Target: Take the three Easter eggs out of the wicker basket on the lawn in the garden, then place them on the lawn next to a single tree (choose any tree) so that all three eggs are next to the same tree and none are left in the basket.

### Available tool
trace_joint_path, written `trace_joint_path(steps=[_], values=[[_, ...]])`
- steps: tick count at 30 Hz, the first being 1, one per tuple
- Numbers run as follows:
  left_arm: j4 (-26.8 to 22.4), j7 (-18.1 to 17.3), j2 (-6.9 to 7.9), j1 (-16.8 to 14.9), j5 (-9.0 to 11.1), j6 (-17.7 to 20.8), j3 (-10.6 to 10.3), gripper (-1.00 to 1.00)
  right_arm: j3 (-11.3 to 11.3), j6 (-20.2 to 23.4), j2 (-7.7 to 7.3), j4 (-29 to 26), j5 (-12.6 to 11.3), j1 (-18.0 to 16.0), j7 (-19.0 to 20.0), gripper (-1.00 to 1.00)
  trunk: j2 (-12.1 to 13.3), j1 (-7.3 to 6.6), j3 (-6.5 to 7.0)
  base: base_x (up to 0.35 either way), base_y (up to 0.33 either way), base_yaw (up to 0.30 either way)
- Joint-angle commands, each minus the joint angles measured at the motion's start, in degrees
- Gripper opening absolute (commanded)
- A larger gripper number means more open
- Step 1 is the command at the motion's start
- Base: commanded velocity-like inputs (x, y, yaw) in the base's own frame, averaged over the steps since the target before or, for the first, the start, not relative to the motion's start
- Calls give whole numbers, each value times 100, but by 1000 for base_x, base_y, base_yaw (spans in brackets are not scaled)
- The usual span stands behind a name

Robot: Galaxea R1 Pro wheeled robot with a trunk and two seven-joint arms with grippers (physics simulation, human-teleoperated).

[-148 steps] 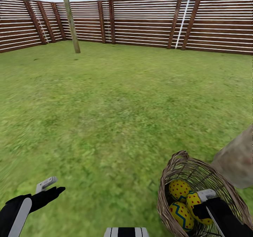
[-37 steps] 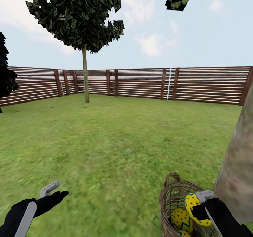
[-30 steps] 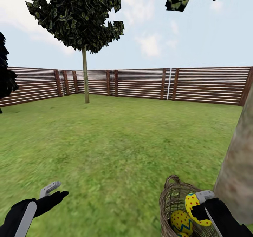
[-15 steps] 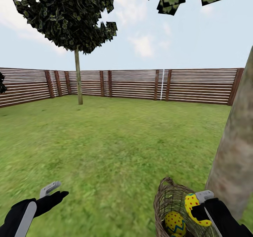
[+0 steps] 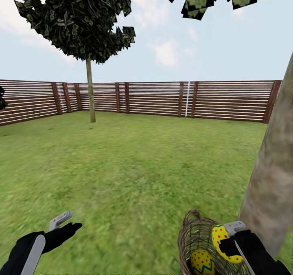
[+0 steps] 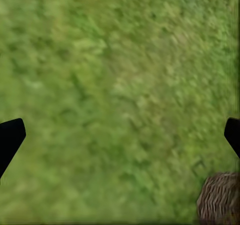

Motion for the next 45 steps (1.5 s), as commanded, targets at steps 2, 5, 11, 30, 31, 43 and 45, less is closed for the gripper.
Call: trace_joint_path(steps=[2, 5, 11, 30, 31, 43, 45], values=[[-3, 3, -15, -4, 11, 28, 7, 100, 10, 26, -4, -7, 60, -3, 48, -100, 78, -47, 30, -244, 149, -1], [-3, 4, -17, -4, 10, 27, 7, 100, 10, 26, -4, -7, 61, -3, 48, -100, 199, -113, 84, -253, 114, 0], [-3, 4, -18, -4, 10, 27, 7, 100, 10, 24, 16, 9, 62, -3, 44, -100, 439, -245, 192, -33, 9, 0], [-3, 20, -35, -4, 40, -154, 24, 100, 3, 8, 66, 151, 96, -3, 30, -100, 1201, -662, 550, -22, 0, -84], [2, 21, -35, -4, 31, -163, 19, 100, 3, 8, 66, 151, 97, -3, 30, -100, 1241, -684, 568, -295, 0, -1], [14, -15, -39, -4, 19, -157, -13, 100, 6, 17, 67, 142, 102, -3, 20, -100, 1683, -926, 765, -268, 0, 0], [14, -27, -50, -4, 19, -148, -79, 100, 2, 17, 66, 142, 98, -3, 21, -100, 1683, -926, 765, -14, 0, 0]])
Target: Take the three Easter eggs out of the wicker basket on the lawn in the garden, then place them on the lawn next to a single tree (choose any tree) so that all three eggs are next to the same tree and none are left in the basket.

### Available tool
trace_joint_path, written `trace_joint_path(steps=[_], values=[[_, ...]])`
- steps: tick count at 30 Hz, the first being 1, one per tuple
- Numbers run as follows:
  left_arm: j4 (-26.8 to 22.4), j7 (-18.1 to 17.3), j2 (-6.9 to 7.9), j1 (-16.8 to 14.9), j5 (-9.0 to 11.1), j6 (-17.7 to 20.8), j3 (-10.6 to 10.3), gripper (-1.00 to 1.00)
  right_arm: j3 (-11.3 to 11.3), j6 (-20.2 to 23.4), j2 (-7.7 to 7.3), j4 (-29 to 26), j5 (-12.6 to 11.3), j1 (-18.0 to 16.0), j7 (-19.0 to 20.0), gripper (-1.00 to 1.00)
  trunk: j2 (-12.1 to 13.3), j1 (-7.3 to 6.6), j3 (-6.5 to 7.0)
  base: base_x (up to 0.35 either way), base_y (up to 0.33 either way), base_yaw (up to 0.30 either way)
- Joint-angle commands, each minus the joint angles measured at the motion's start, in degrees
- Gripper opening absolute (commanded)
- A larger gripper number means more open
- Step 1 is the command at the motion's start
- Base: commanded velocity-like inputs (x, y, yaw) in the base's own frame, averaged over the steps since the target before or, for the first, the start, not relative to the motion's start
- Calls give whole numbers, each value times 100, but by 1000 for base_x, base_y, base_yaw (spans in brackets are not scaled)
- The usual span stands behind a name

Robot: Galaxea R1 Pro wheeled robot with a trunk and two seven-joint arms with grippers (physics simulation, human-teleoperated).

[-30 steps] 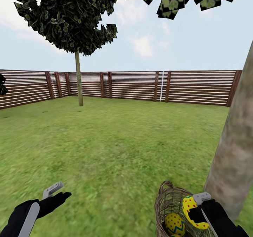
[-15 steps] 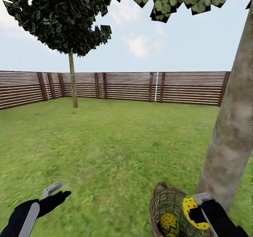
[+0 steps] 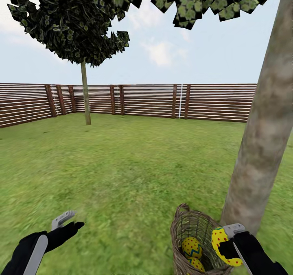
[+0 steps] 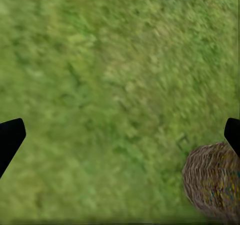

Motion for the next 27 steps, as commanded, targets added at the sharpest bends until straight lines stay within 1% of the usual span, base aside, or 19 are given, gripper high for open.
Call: trace_joint_path(steps=[1, 2, 4, 8, 24, 27], values=[[-4, -6, -13, -4, 11, 47, -58, 100, 9, 25, -5, -6, 60, -4, 50, -100, -3, -1, -7, -4, 0, 0], [-4, -17, -15, -5, 11, 51, -166, 100, 9, 25, -5, -6, 60, -4, 50, -100, -3, -1, -7, -1, 0, 0], [6, -18, -17, -4, 14, 38, -232, 100, 4, 25, -5, -6, 47, -4, 50, -100, -3, -1, -7, 45, 133, 0], [63, -17, -12, -4, 20, 30, -241, 100, -17, 25, -6, -6, 35, -4, 58, -100, -3, -1, -7, 48, 291, -155], [75, -17, -17, -12, 11, 29, -241, 100, -61, 33, -27, -24, 2, -4, 75, -100, -3, -1, 9, 1, 323, -284], [75, -17, -20, -12, 11, 22, -241, 100, -61, 33, -49, -24, -1, -4, 76, -100, -3, -1, 18, 0, 325, -285]])
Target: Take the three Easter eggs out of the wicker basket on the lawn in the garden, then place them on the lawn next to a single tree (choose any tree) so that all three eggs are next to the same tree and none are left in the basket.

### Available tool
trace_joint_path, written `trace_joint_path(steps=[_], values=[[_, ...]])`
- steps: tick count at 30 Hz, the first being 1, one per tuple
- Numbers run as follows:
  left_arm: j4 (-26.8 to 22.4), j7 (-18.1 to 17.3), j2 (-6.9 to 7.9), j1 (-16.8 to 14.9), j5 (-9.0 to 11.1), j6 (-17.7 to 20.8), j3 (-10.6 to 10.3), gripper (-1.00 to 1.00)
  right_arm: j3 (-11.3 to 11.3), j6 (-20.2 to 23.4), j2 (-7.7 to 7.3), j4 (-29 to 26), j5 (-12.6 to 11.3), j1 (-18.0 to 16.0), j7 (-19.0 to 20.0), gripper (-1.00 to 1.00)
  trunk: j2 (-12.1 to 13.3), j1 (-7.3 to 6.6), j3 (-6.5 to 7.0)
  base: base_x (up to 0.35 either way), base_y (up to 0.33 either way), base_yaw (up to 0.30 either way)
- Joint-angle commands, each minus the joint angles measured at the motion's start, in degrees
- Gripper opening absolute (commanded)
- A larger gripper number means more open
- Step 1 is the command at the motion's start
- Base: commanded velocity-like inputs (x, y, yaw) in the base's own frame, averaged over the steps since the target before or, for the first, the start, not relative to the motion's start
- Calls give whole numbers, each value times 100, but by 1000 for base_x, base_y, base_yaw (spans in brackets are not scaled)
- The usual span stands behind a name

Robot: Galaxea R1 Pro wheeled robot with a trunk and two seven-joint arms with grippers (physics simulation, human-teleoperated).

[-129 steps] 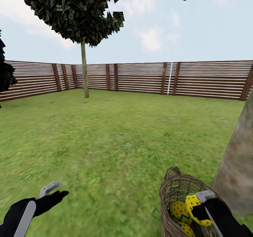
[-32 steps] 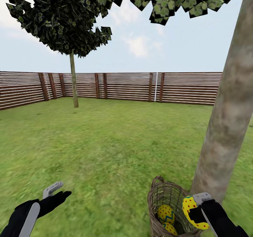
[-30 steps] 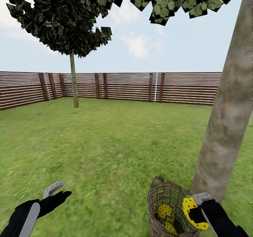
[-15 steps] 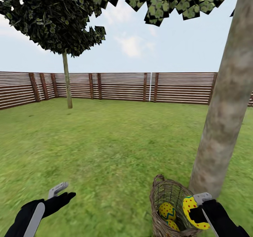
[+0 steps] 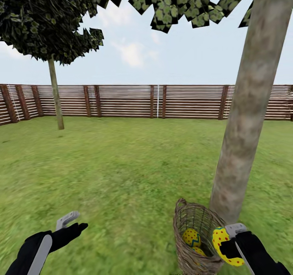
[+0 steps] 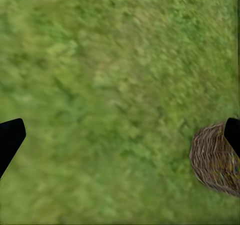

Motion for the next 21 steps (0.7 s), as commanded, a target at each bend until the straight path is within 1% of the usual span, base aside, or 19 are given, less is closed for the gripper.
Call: trace_joint_path(steps=[1, 3, 5, 11, 12, 14, 15, 16, 18, 19, 20, 21], values=[[-5, -5, 1, -3, 15, 26, 8, 100, 5, 27, -16, -7, 59, -6, 52, -100, -3, -1, -4, 0, 325, -285], [-4, -5, 0, -3, 15, 25, 8, 100, 5, 27, -24, -7, 59, -6, 52, -100, -3, -1, 2, 8, 304, -285], [-4, -5, 0, -3, 15, 20, 8, 100, 5, 27, -27, -7, 59, -6, 52, -100, -3, -1, 9, 102, 81, -285], [52, -5, -9, -3, 15, 13, -18, 100, -7, 28, -41, -13, 59, -6, 52, -100, -3, -1, 27, 214, -150, -285], [71, -5, -11, -3, 15, 10, -18, 100, -84, 27, -54, -20, 59, -6, 52, -100, -3, -1, 31, 236, -160, -285], [88, -5, -95, -3, 7, 8, -24, 100, -343, 27, -54, -30, 59, -6, 59, -100, -3, -1, 37, 232, -143, -285], [91, -5, -127, -2, 1, 8, -23, 100, -516, 21, -61, -39, 50, -6, 67, -100, -3, -1, 40, 227, -136, -285], [97, -5, -141, -3, -1, 8, -25, 100, -832, -1, -64, -74, 22, -6, 134, -100, -3, -1, 43, 226, -128, -285], [119, -5, -153, -3, -2, 6, -26, 100, -1463, -28, -76, -208, -65, -6, 492, -100, -3, -1, 49, 225, -123, -285], [128, -5, -159, -3, -3, 2, -27, 100, -1676, -46, -94, -254, -73, -6, 730, -100, -3, -1, 50, 225, -121, -287], [133, -5, -167, -3, -3, 0, -24, 100, -1810, -108, -127, -294, -55, -6, 947, -100, -3, -1, 51, 225, -121, -288], [135, -5, -181, -3, -3, 0, -24, 100, -1854, -213, -139, -322, -45, -6, 1025, -100, -3, -1, 51, 225, -120, -288]])
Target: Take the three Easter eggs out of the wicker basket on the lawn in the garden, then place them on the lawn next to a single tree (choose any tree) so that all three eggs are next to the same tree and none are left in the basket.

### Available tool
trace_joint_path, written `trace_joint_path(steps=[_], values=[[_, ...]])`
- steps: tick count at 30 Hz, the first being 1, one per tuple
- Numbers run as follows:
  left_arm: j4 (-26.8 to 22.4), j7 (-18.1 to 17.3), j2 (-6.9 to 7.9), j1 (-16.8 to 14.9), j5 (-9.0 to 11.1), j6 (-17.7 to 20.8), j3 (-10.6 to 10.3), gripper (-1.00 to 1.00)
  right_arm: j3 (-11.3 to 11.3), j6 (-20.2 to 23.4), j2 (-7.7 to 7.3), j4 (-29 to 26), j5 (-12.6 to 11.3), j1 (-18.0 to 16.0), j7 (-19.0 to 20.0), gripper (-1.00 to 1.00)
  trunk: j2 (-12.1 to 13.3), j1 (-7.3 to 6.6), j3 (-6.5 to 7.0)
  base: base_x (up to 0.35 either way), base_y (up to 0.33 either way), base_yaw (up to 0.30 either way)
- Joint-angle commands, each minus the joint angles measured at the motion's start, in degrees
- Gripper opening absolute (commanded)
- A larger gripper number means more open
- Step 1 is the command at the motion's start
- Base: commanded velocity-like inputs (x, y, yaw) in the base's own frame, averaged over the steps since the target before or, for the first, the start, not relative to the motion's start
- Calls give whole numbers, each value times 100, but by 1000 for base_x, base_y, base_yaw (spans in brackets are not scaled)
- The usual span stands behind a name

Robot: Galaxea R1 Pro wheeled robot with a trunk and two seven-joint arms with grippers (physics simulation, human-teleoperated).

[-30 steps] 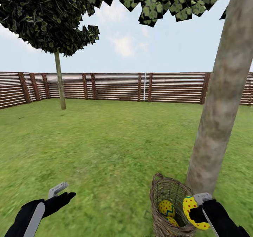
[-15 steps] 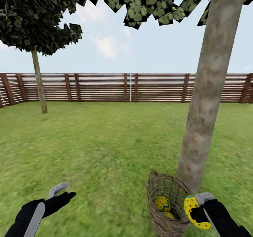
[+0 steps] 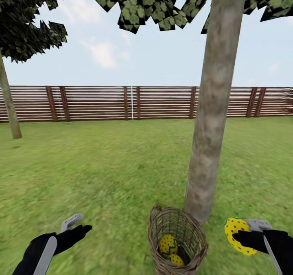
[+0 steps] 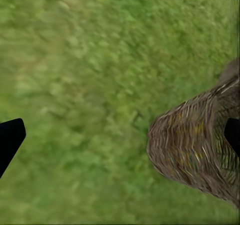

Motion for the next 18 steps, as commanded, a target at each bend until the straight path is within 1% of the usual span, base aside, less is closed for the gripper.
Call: trace_joint_path(steps=[1, 2, 4, 6, 7, 9, 10, 11, 13, 14, 15, 16, 18], values=[[-7, -5, -12, -2, 11, 32, 10, 100, -40, -143, -12, -25, 72, -6, 88, -100, -3, 2, -7, 224, -120, -288], [-6, -5, -19, -2, 11, 31, 8, 100, -75, -364, -37, -70, 71, -6, 82, -100, -3, 2, -7, 223, -120, -288], [-6, -5, -22, -2, 11, 31, 7, 100, -89, -476, -48, -230, 61, -6, 72, -100, -3, 2, -7, 222, -120, -288], [-6, -5, -23, -2, 11, 31, 7, 100, -94, -611, -14, -309, 87, -6, 36, -100, -3, 2, -7, 197, -118, -288], [-6, -5, -27, -2, 11, 31, 7, 100, -96, -644, -19, -315, 88, -6, -21, -100, -3, 2, -7, 95, -71, -288], [-6, -7, -31, -1, 9, 38, -1, 100, -105, -676, -45, -319, 74, -6, -262, -100, -3, 2, -7, 29, -22, -288], [-6, -6, -36, -1, 10, 39, -119, 100, -108, -691, -44, -320, 61, -6, -499, -100, -3, 2, -7, 7, -5, -288], [-4, -6, -34, -2, 11, 35, -329, 100, -108, -729, -40, -320, 54, -6, -647, -100, -3, 2, -7, 3, -2, -288], [101, -5, -38, -2, 10, 32, -496, 100, -149, -893, -46, -320, 50, -6, -765, -100, -3, 2, -7, 1, -1, -288], [148, -5, -39, -2, 11, 25, -521, 100, -328, -932, -46, -320, 54, -6, -803, -100, -3, 2, -7, 0, 0, -288], [181, -5, -40, -2, 11, -45, -538, 100, -650, -963, -39, -320, 75, -6, -828, -100, -3, 2, -7, 0, 0, -288], [188, -5, -40, -2, 11, -85, -542, 100, -746, -970, -36, -320, 79, -6, -837, -100, -3, 2, -7, 0, 0, -288], [196, -5, -40, -2, 11, -122, -546, 100, -823, -974, 10, -320, 92, -6, -845, -100, -3, 2, -7, 0, 0, -288]])
